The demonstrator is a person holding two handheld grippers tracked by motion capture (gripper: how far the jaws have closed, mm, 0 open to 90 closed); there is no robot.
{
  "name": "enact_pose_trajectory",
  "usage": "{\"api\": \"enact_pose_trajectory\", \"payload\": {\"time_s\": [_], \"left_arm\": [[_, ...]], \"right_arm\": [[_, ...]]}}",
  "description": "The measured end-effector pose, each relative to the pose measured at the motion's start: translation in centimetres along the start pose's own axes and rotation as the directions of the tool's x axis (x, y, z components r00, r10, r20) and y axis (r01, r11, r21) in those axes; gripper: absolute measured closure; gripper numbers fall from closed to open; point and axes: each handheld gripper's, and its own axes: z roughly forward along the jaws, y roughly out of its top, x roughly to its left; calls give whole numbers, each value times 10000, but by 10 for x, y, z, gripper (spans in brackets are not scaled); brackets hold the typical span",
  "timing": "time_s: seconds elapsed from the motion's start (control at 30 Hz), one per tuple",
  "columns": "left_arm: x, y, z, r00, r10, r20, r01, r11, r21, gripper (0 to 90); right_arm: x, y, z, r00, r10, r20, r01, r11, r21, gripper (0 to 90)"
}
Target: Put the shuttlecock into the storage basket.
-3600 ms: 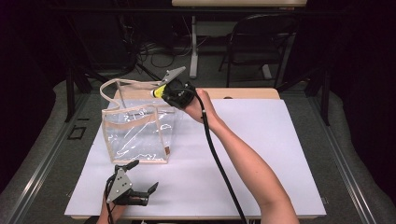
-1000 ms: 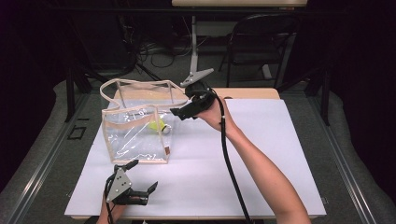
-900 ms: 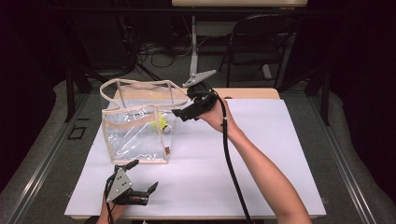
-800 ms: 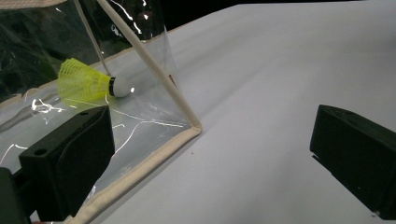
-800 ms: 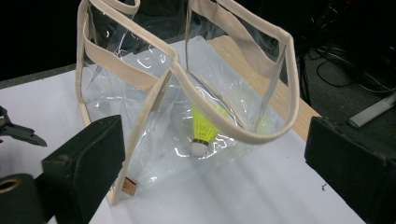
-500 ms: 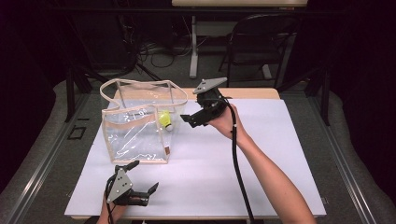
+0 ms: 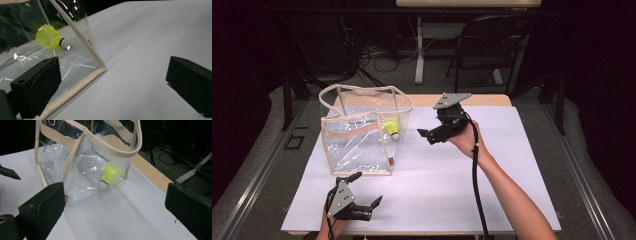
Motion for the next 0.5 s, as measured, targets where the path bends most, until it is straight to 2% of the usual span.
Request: {"api": "enact_pose_trajectory", "payload": {"time_s": [0.5], "left_arm": [[0,0,1,10000,33,25,-33,10000,39,0]], "right_arm": [[3,-31,-27,9990,69,445,-58,9996,-262,27]]}}
